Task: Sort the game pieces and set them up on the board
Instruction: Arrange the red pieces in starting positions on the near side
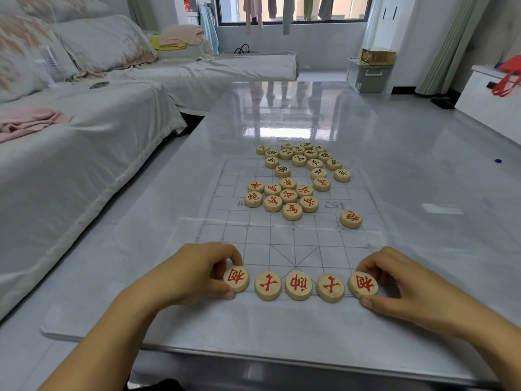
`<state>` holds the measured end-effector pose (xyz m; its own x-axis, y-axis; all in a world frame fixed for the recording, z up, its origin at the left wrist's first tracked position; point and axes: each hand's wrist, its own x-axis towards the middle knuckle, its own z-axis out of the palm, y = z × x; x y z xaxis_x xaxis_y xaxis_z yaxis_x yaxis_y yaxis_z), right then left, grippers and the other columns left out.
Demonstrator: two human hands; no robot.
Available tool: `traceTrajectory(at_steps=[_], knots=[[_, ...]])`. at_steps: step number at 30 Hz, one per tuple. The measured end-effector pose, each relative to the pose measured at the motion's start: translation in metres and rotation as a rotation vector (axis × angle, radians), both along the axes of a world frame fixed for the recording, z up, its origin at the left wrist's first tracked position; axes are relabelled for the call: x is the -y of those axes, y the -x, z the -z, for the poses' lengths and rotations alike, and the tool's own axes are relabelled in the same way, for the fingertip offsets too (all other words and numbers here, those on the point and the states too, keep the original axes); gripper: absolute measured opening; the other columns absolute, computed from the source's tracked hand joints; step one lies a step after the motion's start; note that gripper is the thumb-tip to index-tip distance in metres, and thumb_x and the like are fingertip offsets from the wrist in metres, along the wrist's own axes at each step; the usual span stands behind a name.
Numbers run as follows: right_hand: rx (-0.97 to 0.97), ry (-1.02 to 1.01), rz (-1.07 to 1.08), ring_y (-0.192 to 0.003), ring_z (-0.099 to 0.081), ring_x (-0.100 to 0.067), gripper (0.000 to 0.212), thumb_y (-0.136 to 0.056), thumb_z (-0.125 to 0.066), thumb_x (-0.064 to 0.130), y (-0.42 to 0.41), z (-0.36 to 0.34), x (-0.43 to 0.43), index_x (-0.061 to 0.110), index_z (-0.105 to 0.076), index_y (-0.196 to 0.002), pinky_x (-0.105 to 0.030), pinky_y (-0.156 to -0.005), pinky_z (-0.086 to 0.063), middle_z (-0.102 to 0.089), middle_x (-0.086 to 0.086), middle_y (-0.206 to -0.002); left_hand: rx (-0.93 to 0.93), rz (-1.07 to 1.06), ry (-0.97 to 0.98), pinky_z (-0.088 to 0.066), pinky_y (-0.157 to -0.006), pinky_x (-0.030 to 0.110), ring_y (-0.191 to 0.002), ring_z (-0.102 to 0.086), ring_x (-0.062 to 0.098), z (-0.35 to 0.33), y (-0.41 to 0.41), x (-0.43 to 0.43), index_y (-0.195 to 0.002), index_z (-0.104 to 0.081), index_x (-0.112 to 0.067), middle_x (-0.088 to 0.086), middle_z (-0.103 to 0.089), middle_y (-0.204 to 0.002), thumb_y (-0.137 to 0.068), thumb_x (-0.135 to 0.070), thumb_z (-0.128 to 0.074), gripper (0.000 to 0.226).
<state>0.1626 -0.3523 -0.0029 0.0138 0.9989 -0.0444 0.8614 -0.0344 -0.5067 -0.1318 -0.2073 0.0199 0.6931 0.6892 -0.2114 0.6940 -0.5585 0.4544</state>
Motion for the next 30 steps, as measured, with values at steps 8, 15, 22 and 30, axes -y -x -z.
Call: traceTrajectory(at_steps=[8,15,22,30], knots=[[0.007,0.023,0.006,-0.097,-0.045,-0.006,0.027,-0.072,-0.066,0.048,0.0006,-0.0012,0.0015,0.041,-0.050,-0.092,-0.022,-0.079,-0.044,-0.052,0.018,-0.096,-0.023,0.004,0.011,-0.044,-0.069,0.017,-0.080,-0.055,0.009,-0.0016,-0.0016,0.0009,-0.098,-0.052,-0.037,-0.014,-0.056,-0.085,-0.072,-0.030,-0.076,0.035],[0.004,0.015,-0.006,-0.095,-0.045,-0.003,0.025,-0.073,-0.067,0.045,-0.0005,-0.0009,0.0027,0.041,-0.051,-0.091,-0.021,-0.077,-0.043,-0.052,0.018,-0.094,-0.018,0.000,0.014,-0.045,-0.071,0.017,-0.081,-0.056,0.008,-0.0014,-0.0021,0.0016,-0.095,-0.052,-0.038,-0.014,-0.056,-0.086,-0.071,-0.031,-0.076,0.035],[0.009,-0.009,-0.028,-0.094,-0.048,-0.005,0.027,-0.069,-0.065,0.048,-0.0011,0.0013,0.0015,0.042,-0.052,-0.093,-0.022,-0.077,-0.044,-0.052,0.020,-0.096,-0.022,0.003,0.001,-0.042,-0.069,0.014,-0.079,-0.054,0.005,-0.0016,-0.0019,0.0029,-0.097,-0.051,-0.037,-0.018,-0.053,-0.084,-0.073,-0.032,-0.075,0.034],[0.022,0.009,-0.018,-0.098,-0.045,-0.005,0.025,-0.073,-0.067,0.043,0.0003,0.0001,0.0012,0.042,-0.051,-0.093,-0.019,-0.076,-0.042,-0.052,0.018,-0.096,-0.035,-0.005,0.004,-0.043,-0.068,0.014,-0.079,-0.054,0.006,-0.0024,-0.0028,0.0033,-0.096,-0.051,-0.038,-0.016,-0.054,-0.085,-0.073,-0.032,-0.075,0.034]])
